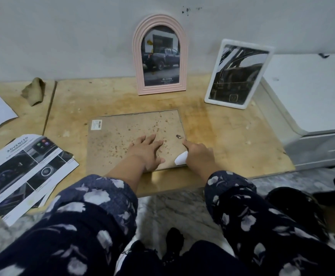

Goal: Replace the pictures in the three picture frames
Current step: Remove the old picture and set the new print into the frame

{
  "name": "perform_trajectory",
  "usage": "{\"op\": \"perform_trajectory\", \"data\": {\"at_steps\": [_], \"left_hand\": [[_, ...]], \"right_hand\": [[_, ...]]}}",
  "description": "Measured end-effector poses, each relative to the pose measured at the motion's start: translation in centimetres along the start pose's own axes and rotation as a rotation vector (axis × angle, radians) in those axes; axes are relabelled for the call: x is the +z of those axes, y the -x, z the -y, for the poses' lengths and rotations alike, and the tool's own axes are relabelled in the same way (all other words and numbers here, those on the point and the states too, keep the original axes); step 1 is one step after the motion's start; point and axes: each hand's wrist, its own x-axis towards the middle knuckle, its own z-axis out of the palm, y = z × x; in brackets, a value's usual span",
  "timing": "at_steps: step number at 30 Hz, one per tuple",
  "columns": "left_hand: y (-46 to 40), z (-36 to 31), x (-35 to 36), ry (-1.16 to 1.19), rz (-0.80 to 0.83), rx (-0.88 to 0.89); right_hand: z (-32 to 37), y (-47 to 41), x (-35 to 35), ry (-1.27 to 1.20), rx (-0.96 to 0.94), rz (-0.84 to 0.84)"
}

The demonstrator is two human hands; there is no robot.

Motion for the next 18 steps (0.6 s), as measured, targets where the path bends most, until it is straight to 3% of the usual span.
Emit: {"op": "perform_trajectory", "data": {"at_steps": [5, 8, 12, 18], "left_hand": [[0.9, 1.3, -0.1, 0.063, -0.092, 0.057], [2.6, 2.7, 0.3, 0.082, -0.132, -0.036], [4.7, 6.5, 1.0, 0.121, -0.140, -0.175], [7.3, 10.6, 1.3, 0.149, -0.145, -0.281]], "right_hand": [[1.2, -0.4, -0.4, 0.191, 0.060, -0.069], [2.4, -0.5, -0.3, 0.172, -0.054, -0.178], [5.2, 0.1, -0.1, 0.051, -0.259, -0.027], [8.8, 0.1, 0.7, 0.068, -0.333, 0.100]]}}
